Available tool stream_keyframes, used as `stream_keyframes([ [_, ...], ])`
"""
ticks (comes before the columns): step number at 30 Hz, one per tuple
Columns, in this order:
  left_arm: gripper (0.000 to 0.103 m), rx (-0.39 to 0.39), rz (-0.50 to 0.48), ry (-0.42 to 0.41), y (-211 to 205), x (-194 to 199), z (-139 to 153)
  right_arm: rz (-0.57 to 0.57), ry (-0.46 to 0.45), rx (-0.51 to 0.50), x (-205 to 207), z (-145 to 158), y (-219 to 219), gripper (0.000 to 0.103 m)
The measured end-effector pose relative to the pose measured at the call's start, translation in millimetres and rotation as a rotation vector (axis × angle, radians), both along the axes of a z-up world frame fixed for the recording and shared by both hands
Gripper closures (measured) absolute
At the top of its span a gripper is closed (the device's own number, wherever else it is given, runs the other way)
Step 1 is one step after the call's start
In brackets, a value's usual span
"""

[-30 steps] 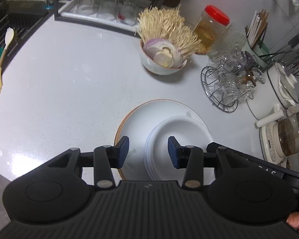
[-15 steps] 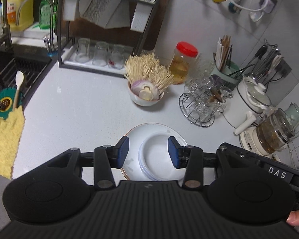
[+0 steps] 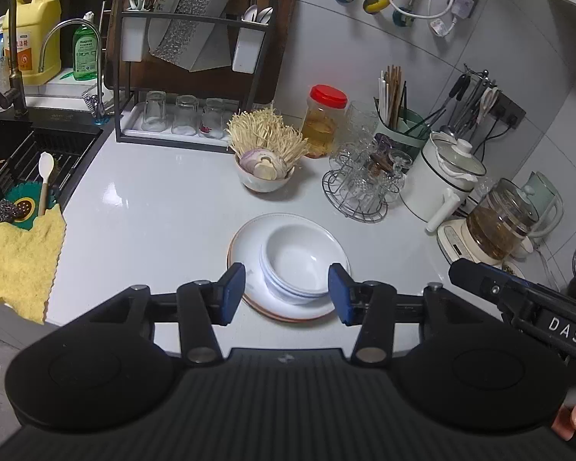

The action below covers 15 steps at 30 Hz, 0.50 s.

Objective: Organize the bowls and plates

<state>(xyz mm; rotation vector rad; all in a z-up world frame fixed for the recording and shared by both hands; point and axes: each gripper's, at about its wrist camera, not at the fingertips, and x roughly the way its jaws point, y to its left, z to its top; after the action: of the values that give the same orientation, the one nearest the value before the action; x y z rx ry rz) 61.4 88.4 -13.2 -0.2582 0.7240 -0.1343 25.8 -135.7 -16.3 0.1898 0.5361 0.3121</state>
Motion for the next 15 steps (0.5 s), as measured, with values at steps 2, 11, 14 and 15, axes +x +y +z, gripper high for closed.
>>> stream_keyframes([
  [2,0.049,-0.003,-0.002,-0.003,-2,-12,1,-0.004,-0.006,-0.010,-14,0,-2,0.057],
  [11,0.044,0.025,-0.011,-0.033,-18,-60,-2,-0.008,-0.009,-0.031,-55,-2,-11,0.057],
  [14,0.038,0.036,-0.013,-0.027,-22,-69,-2,-0.023,-0.025,-0.069,-63,1,-12,0.057],
  [15,0.034,0.033,-0.015,-0.030,-24,-72,-2,-0.023,-0.030,-0.069,-67,3,-13,0.057],
])
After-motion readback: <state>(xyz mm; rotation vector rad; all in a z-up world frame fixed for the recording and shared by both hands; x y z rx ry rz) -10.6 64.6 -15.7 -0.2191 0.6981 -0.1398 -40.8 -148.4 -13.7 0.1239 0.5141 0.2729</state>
